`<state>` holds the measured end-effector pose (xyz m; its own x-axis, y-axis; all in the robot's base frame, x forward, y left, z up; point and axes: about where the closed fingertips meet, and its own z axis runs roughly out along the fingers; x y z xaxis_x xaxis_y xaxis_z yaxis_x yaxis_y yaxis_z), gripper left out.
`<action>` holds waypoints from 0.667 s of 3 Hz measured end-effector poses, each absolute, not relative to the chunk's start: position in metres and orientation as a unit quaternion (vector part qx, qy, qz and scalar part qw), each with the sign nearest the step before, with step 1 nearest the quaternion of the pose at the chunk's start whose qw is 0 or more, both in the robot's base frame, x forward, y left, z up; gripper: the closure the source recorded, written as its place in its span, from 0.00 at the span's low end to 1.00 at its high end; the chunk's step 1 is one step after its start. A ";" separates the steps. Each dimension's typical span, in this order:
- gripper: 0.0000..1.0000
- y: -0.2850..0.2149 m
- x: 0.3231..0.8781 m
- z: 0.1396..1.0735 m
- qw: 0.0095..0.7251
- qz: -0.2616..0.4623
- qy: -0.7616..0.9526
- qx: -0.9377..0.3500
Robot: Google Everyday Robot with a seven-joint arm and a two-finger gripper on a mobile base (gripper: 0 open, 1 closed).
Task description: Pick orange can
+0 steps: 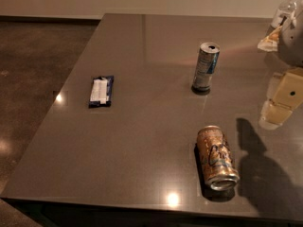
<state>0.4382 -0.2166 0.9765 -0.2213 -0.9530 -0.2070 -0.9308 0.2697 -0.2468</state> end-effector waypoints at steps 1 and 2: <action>0.00 -0.217 0.438 0.977 0.160 -0.035 0.781 -0.603; 0.00 -0.213 0.438 0.977 0.149 -0.039 0.790 -0.594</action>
Offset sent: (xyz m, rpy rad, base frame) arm -0.0036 0.0096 -0.0035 -0.0536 0.0708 -0.0871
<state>0.4375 -0.2131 0.9772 -0.2508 -0.9496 -0.1880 -0.9262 0.2919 -0.2386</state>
